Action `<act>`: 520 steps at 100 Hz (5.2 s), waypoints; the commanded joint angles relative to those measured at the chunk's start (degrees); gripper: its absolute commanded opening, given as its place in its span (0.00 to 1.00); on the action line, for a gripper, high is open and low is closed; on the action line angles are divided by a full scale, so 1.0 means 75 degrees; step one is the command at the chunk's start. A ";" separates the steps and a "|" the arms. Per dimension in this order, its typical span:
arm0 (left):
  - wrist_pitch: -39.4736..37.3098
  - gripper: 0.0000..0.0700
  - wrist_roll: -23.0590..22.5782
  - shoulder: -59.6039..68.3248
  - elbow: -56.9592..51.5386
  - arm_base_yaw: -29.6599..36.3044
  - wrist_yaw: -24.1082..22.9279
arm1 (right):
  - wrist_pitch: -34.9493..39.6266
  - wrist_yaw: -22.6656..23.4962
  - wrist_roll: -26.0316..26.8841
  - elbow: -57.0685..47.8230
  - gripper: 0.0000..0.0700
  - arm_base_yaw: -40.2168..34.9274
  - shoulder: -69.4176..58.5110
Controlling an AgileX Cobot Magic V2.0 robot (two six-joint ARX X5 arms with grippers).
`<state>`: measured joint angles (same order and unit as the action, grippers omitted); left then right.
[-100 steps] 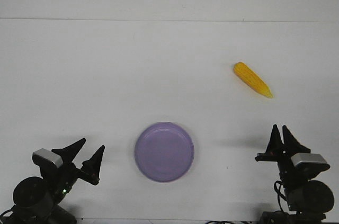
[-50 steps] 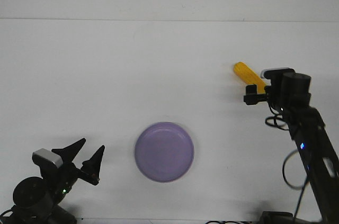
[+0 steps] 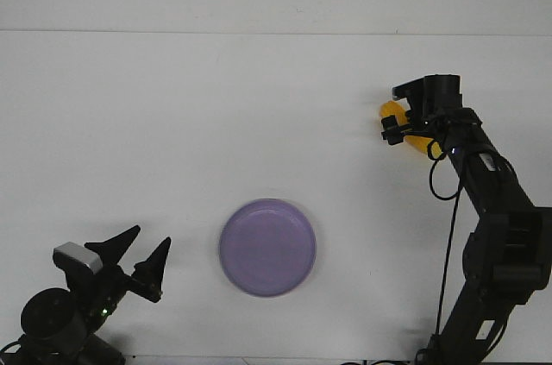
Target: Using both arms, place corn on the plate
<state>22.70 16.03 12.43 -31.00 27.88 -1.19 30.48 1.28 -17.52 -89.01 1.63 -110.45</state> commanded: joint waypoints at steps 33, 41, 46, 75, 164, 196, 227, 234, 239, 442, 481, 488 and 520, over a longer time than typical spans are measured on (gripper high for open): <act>-0.0061 0.65 0.0012 0.0032 -0.0044 0.0035 0.0020 | -0.0484 0.0035 -0.0440 -0.0187 0.82 0.0029 -0.0752; -0.0058 0.65 0.0012 0.0032 -0.0044 0.0035 0.0017 | -0.0589 0.0035 -0.0481 -0.0187 0.82 0.0029 -0.0842; -0.0061 0.65 0.0012 0.0032 -0.0044 0.0035 0.0017 | -0.0653 0.0047 -0.0472 -0.0187 0.82 0.0029 -0.0895; -0.0058 0.65 0.0012 0.0032 -0.0044 0.0035 0.0015 | -0.0711 0.0017 -0.0475 -0.0187 0.37 0.0044 -0.1055; -0.0064 0.65 0.0009 0.0032 -0.0044 0.0035 0.0017 | 0.2611 0.1070 0.1067 -0.0169 0.19 -0.1740 0.4517; -0.0090 0.65 0.0006 0.0032 -0.0044 0.0035 0.0015 | 0.2769 0.0938 0.2320 0.0504 0.19 -0.5033 0.4797; -0.0096 0.65 0.0006 0.0032 -0.0044 0.0035 0.0015 | 0.0851 0.0189 0.3112 0.2285 0.19 -0.6735 0.3789; -0.0096 0.65 0.0006 0.0032 -0.0044 0.0035 0.0015 | 0.0542 0.0189 0.3200 0.2579 0.19 -0.6980 0.3448; -0.0096 0.65 0.0006 0.0032 -0.0044 0.0035 0.0015 | 0.0361 0.0163 0.3200 0.2757 0.19 -0.7134 0.3220; -0.0236 0.02 -0.0242 0.0026 -0.0047 0.0035 -0.0064 | 0.0731 -0.2777 0.3139 0.6551 0.02 -0.7105 1.2080; -0.0236 0.02 -0.0242 0.0023 -0.0047 0.0035 -0.0064 | 0.0667 -0.2940 0.3284 0.6551 0.02 -0.7105 1.2080; -0.0233 0.02 -0.0245 0.0026 -0.0047 0.0035 -0.0064 | 0.0469 -0.3214 0.3334 0.6551 0.02 -0.7108 1.2068; -0.1250 0.02 -0.2754 -0.0525 0.0997 -0.1384 -0.0280 | 0.0073 -0.3177 0.3334 0.6548 0.02 -0.7108 1.2071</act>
<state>16.51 1.48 9.61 -26.83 20.34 -3.07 31.66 -22.52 6.48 -39.55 -51.05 -19.64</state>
